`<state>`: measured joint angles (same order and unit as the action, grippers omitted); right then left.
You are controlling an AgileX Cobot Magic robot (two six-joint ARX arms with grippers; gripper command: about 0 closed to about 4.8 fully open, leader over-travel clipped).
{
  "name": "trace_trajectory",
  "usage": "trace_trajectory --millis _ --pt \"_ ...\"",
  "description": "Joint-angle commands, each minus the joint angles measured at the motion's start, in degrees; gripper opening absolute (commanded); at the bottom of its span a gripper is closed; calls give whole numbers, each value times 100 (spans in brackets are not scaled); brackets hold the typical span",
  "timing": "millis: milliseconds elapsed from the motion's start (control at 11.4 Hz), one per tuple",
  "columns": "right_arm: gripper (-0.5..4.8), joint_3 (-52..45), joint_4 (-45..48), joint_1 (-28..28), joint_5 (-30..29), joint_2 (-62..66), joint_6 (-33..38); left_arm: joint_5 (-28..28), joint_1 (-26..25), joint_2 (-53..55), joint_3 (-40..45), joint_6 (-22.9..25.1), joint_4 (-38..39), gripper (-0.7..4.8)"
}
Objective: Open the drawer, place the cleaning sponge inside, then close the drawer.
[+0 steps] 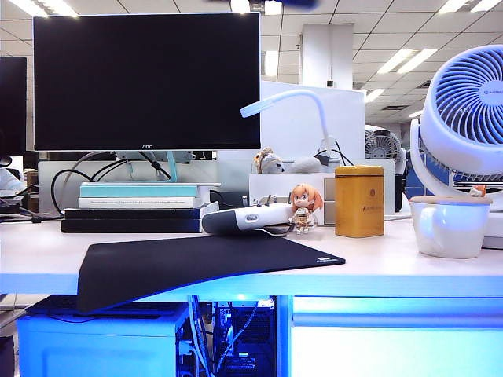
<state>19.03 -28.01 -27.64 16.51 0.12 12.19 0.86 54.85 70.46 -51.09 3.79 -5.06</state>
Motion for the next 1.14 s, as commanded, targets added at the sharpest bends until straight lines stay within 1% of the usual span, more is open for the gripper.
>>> trace_trajectory --millis 88,176,263,351,439,527,702,790,878,966,1054,1141 --pt "-5 26 76 -7 7 -2 2 85 -743 -942 686 -177 -133 -5" --pt "-5 26 76 -7 4 -2 2 87 -1113 -1349 1058 -345 -122 -5" --pt "-5 26 76 -9 4 -2 2 44 -2439 -2688 2225 -490 -103 -5" --pt "-5 26 76 -7 9 -2 2 22 -2970 -3200 2677 -492 -101 -5" --pt "-5 26 76 -7 7 -2 2 -83 -3547 -3967 3318 -487 -96 -6" --pt "-5 26 76 -7 4 -2 2 72 -3698 -5001 4192 -448 -17 -5" --pt "-5 26 76 -4 11 -2 2 61 -3803 -5379 4577 -448 -13 -5" --pt "-5 26 76 -7 4 -2 2 55 -4061 -5713 4903 -461 37 -5" --pt "-5 26 76 -7 4 -2 2 44 -4481 -6081 5084 -466 219 -5" --pt "-5 26 76 -7 7 -2 2 44 -4990 -6546 5084 -455 798 -5" --pt "-5 26 76 -7 4 -2 2 39 -5381 -7005 5084 -330 1368 -5" --pt "-5 26 79 -9 7 -2 2 42 -5523 -7034 5084 -175 1515 -5"
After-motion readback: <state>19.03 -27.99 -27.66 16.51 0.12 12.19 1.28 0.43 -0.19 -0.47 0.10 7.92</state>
